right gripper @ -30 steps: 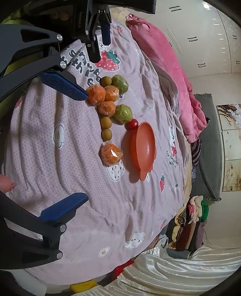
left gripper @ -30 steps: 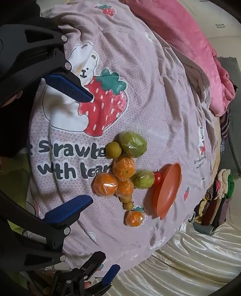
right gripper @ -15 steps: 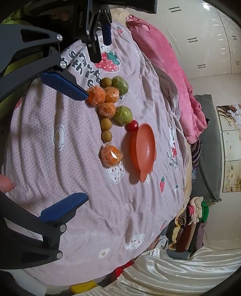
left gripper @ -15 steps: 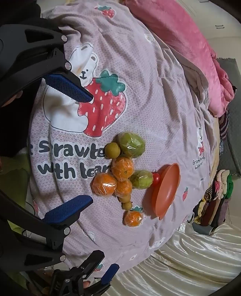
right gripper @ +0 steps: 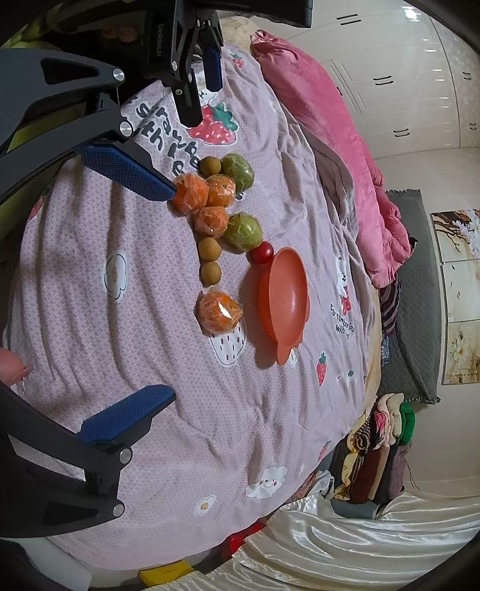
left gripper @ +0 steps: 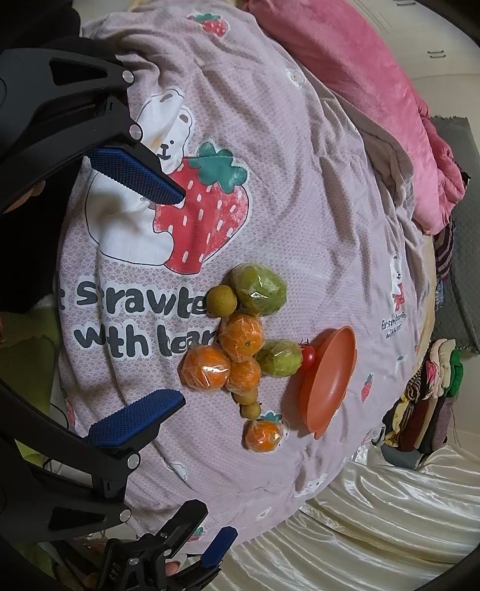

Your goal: Organize fruits

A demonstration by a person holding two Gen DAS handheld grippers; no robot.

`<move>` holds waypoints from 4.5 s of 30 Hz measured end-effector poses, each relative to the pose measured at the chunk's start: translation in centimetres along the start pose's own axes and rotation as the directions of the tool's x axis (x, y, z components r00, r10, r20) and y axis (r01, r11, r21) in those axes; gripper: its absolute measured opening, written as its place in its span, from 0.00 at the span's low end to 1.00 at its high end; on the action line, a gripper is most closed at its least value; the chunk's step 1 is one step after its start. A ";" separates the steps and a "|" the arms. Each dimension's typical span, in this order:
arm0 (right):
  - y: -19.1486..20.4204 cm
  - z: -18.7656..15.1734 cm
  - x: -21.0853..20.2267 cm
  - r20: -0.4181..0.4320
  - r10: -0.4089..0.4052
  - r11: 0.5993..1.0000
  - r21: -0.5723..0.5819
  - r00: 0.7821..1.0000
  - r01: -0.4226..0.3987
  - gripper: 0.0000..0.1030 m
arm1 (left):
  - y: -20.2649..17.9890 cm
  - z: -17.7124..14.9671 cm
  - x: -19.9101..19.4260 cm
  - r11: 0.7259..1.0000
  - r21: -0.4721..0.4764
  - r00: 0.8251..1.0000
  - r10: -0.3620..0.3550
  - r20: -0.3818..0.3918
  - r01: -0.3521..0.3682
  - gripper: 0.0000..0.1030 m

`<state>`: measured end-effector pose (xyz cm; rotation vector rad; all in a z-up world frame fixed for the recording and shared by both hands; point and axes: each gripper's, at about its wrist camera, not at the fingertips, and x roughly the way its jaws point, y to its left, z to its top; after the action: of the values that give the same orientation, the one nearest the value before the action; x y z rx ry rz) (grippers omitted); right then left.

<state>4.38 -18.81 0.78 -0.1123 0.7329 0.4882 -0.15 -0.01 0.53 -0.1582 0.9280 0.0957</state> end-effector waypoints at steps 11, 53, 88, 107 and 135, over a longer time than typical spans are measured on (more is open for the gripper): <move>-0.1 0.2 -0.3 0.002 0.006 1.000 0.000 1.000 -0.006 0.96 | 0.0 0.0 -0.1 1.000 0.000 1.000 0.001 0.002 -0.001 0.92; 0.7 0.0 0.0 -0.005 0.028 1.000 -0.010 1.000 -0.028 0.96 | 1.5 1.2 -0.6 1.000 -0.005 1.000 0.019 0.025 -0.019 0.92; 6.0 1.7 7.7 -0.162 0.173 0.984 -0.020 0.972 -0.178 0.96 | 3.0 6.1 7.2 0.982 0.160 0.989 -0.076 -0.127 0.096 0.55; 7.0 1.3 10.6 -0.244 0.257 0.965 0.007 0.935 -0.263 0.44 | 3.1 7.2 9.4 0.963 0.151 0.962 -0.194 -0.194 0.224 0.35; 4.3 3.1 8.2 -0.146 0.305 0.952 0.006 0.941 -0.307 0.37 | 3.1 9.1 8.1 0.951 0.122 0.951 -0.263 -0.166 0.284 0.34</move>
<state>9.48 -10.98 -2.05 -0.0493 0.8957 0.7901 11.42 4.73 -0.93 -0.1601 1.0484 -0.2440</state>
